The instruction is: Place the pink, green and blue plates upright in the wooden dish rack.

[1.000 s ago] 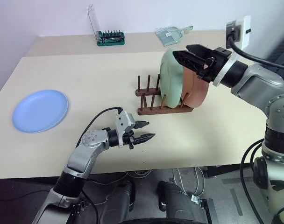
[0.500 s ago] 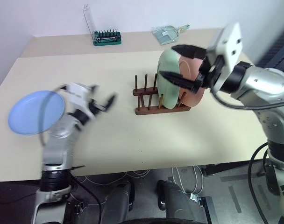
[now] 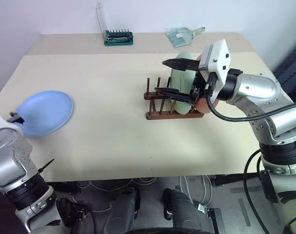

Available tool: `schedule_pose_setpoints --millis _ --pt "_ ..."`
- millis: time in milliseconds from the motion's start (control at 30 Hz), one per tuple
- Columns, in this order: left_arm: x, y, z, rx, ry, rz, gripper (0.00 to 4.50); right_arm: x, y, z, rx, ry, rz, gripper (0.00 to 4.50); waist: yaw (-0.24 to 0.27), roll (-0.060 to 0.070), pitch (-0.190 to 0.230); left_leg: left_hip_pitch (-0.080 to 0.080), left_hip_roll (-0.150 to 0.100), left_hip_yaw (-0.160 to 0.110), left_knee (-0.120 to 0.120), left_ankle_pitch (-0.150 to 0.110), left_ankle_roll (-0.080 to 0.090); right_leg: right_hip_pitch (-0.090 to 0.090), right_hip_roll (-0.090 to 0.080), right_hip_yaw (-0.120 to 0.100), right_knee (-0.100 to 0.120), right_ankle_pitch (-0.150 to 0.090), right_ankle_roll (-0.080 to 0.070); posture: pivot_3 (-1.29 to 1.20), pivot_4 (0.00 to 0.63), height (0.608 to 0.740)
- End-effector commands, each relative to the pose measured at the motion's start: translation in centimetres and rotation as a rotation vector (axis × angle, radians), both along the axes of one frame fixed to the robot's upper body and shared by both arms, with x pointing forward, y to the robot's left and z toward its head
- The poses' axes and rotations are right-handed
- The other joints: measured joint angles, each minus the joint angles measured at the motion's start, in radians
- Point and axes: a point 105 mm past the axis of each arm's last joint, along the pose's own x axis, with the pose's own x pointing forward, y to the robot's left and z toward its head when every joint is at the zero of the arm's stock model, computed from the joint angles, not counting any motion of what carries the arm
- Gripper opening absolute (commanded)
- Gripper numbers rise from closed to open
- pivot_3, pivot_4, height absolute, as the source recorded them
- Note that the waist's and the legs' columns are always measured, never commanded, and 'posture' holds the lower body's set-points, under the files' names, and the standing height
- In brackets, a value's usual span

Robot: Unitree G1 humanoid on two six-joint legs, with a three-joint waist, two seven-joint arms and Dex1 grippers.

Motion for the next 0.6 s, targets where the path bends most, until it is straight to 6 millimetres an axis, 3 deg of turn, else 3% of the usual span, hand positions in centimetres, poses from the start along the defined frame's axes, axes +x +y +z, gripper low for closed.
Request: schedule_pose_setpoints --millis 33,200,233,300,533,600 --pt "-0.4 0.2 -0.3 -0.074 -0.011 0.024 4.45 -1.4 0.3 0.8 -0.008 -0.044 0.063 3.42 -0.001 -0.003 -0.001 0.000 0.000 0.000 0.000 0.000 0.000 0.000 0.000 0.000 0.000 0.000 0.000 0.00 0.150 0.735" --pt "0.9 -0.6 -1.5 -0.169 -0.024 -0.062 4.45 -2.1 0.3 -0.5 -0.053 -0.011 0.079 3.42 -0.003 -0.003 -0.001 0.000 0.000 0.000 0.000 0.000 -0.001 0.000 -0.001 0.000 0.000 0.000 0.000 0.00 0.150 0.735" --pt "1.3 -0.9 -1.5 -0.180 -0.038 -0.088 4.21 -2.1 0.3 -0.7 -0.053 -0.007 0.076 3.42 -0.003 -0.003 -0.001 0.000 0.000 0.000 0.000 0.000 -0.001 0.000 -0.001 0.000 0.000 0.000 0.000 0.00 0.150 0.735" --pt "1.7 -1.0 -1.5 -0.186 -0.045 -0.109 3.58 -2.3 0.3 -0.9 -0.052 -0.003 0.072 3.42 -0.003 -0.003 -0.001 0.000 0.000 0.000 0.000 0.000 -0.001 0.000 -0.001 0.000 0.000 0.000 -0.001 0.00 0.150 0.735" --pt "2.3 -1.5 -1.7 -0.242 -0.092 -0.104 0.04 -2.3 0.3 -1.4 -0.058 0.003 0.053 3.42 -0.004 -0.003 -0.001 0.000 0.000 0.000 0.000 0.000 -0.001 0.000 -0.001 0.000 0.000 0.001 -0.001 0.00 0.150 0.735" --pt "3.1 -1.9 -0.6 -0.213 -0.146 -0.141 0.01 -2.2 0.2 -1.5 -0.060 0.002 0.042 3.42 -0.004 -0.003 -0.001 0.000 0.000 0.000 0.000 0.000 -0.001 0.000 -0.001 0.000 0.000 0.001 -0.001 0.00 0.150 0.735"
